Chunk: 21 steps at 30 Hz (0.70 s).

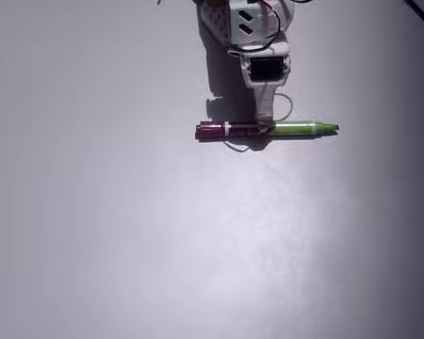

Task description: Draw the capital letter X with the green marker.

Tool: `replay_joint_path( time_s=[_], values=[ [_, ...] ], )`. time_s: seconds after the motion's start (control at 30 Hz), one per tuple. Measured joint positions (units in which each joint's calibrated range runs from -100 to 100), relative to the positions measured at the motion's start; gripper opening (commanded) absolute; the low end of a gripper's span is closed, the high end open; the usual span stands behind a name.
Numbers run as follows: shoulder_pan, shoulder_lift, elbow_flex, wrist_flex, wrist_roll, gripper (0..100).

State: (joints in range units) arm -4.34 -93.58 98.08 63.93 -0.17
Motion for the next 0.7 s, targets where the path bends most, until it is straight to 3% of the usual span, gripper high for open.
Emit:
replay_joint_path(
  time_s=[0.17, 0.7],
  values=[
    [-3.23, 0.86, -1.66, 5.21, 0.10, 0],
    [-4.62, 0.86, -1.66, 5.21, 0.10, 0]
  ],
)
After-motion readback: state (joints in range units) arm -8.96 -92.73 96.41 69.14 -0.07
